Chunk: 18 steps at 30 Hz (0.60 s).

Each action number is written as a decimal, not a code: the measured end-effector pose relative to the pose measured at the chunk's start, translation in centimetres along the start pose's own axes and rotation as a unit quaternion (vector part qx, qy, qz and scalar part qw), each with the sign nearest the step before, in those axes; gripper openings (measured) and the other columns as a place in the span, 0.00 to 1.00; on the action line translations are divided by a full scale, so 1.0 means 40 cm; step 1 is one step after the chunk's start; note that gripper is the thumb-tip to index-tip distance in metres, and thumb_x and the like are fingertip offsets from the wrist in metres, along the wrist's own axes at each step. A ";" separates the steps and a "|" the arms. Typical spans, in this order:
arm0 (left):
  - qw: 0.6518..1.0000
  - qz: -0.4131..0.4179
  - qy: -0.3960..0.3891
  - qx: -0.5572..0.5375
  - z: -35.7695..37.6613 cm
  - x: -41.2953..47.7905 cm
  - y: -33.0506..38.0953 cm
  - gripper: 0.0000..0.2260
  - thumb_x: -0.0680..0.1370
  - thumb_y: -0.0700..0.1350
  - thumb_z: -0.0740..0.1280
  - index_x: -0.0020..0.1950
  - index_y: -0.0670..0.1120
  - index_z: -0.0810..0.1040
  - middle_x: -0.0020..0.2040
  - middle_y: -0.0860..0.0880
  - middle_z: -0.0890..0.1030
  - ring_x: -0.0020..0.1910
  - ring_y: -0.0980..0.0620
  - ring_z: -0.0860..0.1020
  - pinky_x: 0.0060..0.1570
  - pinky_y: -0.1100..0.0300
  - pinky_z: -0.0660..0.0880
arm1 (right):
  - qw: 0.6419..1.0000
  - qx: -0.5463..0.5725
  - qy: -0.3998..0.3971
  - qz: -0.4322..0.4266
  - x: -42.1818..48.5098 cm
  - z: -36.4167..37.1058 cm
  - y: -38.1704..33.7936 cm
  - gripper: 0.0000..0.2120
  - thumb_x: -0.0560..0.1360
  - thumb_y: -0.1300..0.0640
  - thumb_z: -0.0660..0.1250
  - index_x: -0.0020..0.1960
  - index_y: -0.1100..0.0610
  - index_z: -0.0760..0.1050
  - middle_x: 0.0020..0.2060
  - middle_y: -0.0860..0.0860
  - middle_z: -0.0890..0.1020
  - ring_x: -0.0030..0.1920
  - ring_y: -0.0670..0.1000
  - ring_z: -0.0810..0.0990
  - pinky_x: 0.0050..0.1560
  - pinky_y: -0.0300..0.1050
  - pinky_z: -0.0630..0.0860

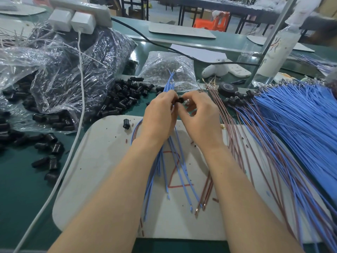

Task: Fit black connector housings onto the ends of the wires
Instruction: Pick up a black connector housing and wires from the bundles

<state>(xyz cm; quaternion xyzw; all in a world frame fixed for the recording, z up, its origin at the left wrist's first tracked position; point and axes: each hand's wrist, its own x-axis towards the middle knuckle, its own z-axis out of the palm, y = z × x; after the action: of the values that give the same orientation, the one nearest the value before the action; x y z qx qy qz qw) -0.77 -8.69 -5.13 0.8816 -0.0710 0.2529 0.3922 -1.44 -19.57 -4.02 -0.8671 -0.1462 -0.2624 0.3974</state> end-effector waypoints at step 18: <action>0.999 -0.039 0.008 -0.013 -0.015 -0.001 -0.006 0.07 0.72 0.35 0.64 0.45 0.41 0.81 0.38 0.45 0.83 0.39 0.43 0.79 0.43 0.49 0.76 | 0.997 0.047 -0.054 0.010 0.008 -0.022 -0.002 0.07 0.73 0.55 0.72 0.48 0.57 0.79 0.40 0.50 0.80 0.41 0.46 0.78 0.46 0.39 0.76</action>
<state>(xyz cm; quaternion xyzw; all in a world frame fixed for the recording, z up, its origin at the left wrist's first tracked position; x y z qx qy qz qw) -0.97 -8.11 -4.98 0.8763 -0.0367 0.2440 0.4138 -1.53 -20.19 -3.31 -0.8619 -0.1709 -0.2040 0.4317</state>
